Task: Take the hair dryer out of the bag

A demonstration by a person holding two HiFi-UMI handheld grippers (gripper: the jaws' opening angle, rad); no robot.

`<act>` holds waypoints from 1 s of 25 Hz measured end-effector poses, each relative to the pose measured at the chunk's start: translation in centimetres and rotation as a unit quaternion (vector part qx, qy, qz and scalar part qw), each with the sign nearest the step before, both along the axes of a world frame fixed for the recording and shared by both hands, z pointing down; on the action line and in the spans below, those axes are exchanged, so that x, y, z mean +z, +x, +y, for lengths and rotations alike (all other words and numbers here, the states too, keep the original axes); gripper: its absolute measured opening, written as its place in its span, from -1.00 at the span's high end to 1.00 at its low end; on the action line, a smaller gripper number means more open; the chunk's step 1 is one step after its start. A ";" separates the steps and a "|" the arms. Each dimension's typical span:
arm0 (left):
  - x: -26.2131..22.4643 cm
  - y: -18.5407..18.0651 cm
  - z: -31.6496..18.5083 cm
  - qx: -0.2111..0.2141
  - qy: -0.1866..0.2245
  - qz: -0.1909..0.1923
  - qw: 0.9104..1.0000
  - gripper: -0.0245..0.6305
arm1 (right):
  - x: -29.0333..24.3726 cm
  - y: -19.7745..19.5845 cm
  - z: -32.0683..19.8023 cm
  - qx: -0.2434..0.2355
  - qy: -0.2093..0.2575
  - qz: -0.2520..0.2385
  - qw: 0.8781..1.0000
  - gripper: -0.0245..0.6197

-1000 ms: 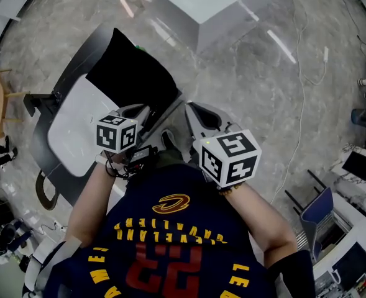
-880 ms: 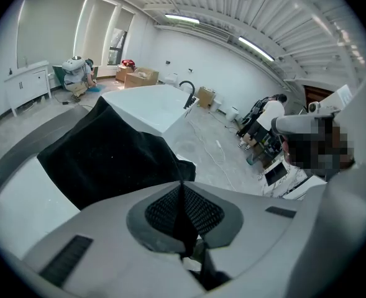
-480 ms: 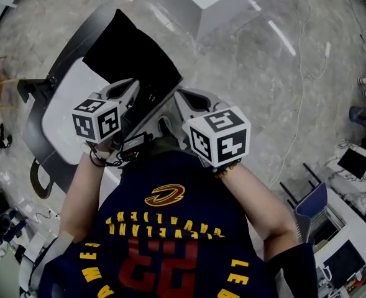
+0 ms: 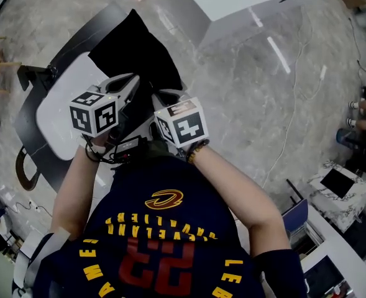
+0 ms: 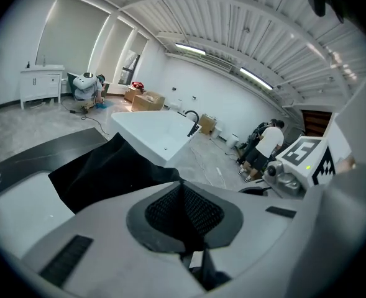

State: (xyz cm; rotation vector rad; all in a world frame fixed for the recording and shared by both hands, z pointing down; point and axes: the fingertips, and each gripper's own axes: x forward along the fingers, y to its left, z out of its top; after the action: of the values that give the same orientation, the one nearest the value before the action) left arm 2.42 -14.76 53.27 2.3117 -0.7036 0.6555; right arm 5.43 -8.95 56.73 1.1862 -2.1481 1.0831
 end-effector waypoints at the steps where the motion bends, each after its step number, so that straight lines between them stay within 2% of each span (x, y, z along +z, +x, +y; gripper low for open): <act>1: -0.1 -0.1 0.0 -0.001 -0.001 0.007 1.000 0.87 | 0.5 -0.4 -0.6 0.002 0.003 0.001 1.000 0.89; 2: -0.2 -0.2 0.1 -0.002 -0.002 0.015 1.000 0.87 | 1.0 -0.7 -1.1 0.006 0.004 -0.001 1.000 0.88; 6: -0.8 -0.6 0.5 0.005 -0.020 0.067 0.998 0.87 | 2.4 -1.0 -2.7 0.033 -0.012 0.010 0.999 0.62; 10: -0.6 -1.1 0.9 0.007 -0.050 0.111 0.993 0.87 | 3.5 -1.2 -3.2 0.030 -0.024 0.038 0.999 0.48; 14: -0.2 -1.7 1.0 -0.003 -0.066 0.125 0.990 0.87 | 4.6 -1.2 -3.8 0.034 -0.029 0.062 0.997 0.39; 19: -0.4 -2.0 0.6 -0.006 -0.059 0.143 0.988 0.87 | 6.3 -1.6 -4.8 0.021 -0.039 0.093 0.995 0.34; 22: -0.3 -2.1 0.6 -0.008 -0.058 0.144 0.988 0.87 | 7.0 -2.3 -5.4 0.010 -0.044 0.103 0.994 0.22; 25: 0.0 -2.3 0.5 -0.013 -0.060 0.142 0.988 0.87 | 8.1 -2.7 -5.6 0.002 -0.061 0.111 0.992 0.22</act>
State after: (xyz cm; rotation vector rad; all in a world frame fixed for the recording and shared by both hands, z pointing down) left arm 0.10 -14.24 53.24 2.2197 -0.5449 0.3350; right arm 2.69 -14.52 64.81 1.1944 -1.8852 1.0155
